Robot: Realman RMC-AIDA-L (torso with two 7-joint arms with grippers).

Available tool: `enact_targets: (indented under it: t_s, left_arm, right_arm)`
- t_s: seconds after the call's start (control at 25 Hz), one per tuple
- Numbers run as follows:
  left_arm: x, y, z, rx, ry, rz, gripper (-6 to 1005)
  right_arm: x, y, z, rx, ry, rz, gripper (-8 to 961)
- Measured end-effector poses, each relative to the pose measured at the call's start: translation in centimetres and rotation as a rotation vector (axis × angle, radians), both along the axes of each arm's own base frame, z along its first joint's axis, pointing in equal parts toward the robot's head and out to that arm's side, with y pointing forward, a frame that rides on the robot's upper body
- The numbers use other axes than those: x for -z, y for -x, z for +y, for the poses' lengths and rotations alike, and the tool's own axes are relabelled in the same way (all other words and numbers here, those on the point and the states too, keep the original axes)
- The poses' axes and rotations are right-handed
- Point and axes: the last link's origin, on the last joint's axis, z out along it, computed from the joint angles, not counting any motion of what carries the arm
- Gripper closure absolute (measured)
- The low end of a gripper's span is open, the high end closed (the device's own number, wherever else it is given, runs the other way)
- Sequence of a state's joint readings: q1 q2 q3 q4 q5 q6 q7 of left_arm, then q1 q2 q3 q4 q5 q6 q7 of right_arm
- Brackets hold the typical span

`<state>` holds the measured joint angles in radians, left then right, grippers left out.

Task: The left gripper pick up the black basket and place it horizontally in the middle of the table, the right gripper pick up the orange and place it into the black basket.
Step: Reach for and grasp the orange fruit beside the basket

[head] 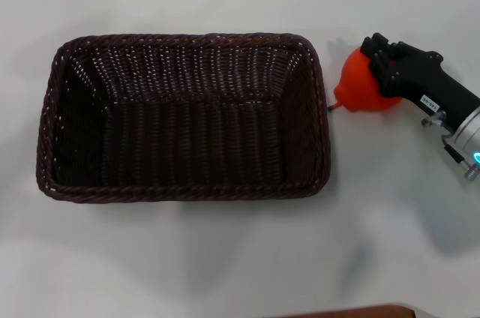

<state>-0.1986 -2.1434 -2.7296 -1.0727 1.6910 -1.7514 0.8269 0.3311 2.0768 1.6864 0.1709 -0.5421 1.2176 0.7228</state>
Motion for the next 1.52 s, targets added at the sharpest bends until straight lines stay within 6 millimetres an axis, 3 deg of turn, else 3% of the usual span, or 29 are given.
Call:
enact_targets:
  t_s: [0.08,0.36,0.76,0.84,1.04,1.52]
  left_arm:
    - [0.0,-0.1,0.1,0.003,-0.007,-0.003,91]
    - [-0.3,-0.2,0.4,0.002,-0.032,-0.02,90]
    - [0.3,-0.4,1.8,0.0,-0.023,-0.062,90]
    - [0.3,-0.6,2.1,0.005,-0.023,-0.064,90]
    - [0.6,-0.9,2.6,0.008,-0.011,-0.075,91]
    - [0.9,-0.8,2.4,-0.013,0.005,-0.115,90]
  right_arm:
    - [-0.1,0.0,0.0,0.002,0.011,0.013,840]
    - [-1.7,-1.2,-0.6,0.025,0.152,0.069,606]
    - [-7.3,-1.5,-1.8,0.061,0.215,0.108,376]
    - [-8.1,-1.1,-1.5,0.087,0.253,0.057,282]
    - [-7.4,-0.9,-0.4,0.177,0.332,-0.088,39]
    - [-4.6,0.5,3.6,0.195,0.423,-0.16,70]
